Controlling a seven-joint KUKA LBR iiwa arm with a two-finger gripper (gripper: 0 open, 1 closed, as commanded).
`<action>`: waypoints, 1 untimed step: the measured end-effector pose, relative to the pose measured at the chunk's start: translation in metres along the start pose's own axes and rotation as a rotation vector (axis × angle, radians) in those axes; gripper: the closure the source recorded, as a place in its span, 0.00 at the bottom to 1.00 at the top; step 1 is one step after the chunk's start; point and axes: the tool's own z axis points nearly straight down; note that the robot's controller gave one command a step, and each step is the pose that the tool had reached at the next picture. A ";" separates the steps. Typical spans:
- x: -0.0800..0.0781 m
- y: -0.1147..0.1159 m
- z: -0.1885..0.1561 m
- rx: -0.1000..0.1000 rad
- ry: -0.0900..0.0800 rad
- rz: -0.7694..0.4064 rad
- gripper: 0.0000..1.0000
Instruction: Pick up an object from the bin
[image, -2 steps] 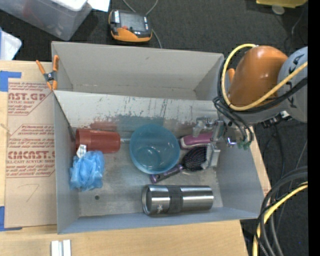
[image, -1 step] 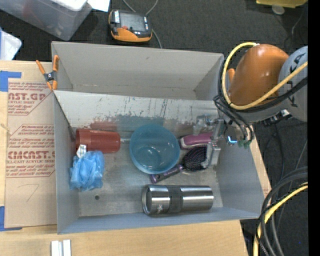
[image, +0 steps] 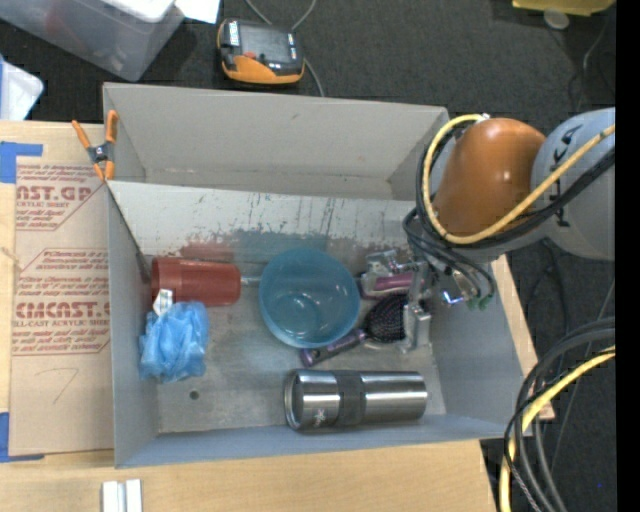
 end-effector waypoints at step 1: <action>0.003 0.003 0.021 0.003 -0.006 -0.054 0.00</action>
Offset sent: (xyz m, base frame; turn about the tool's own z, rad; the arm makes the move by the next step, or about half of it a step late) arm 0.0227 -0.0340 -0.0061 -0.2976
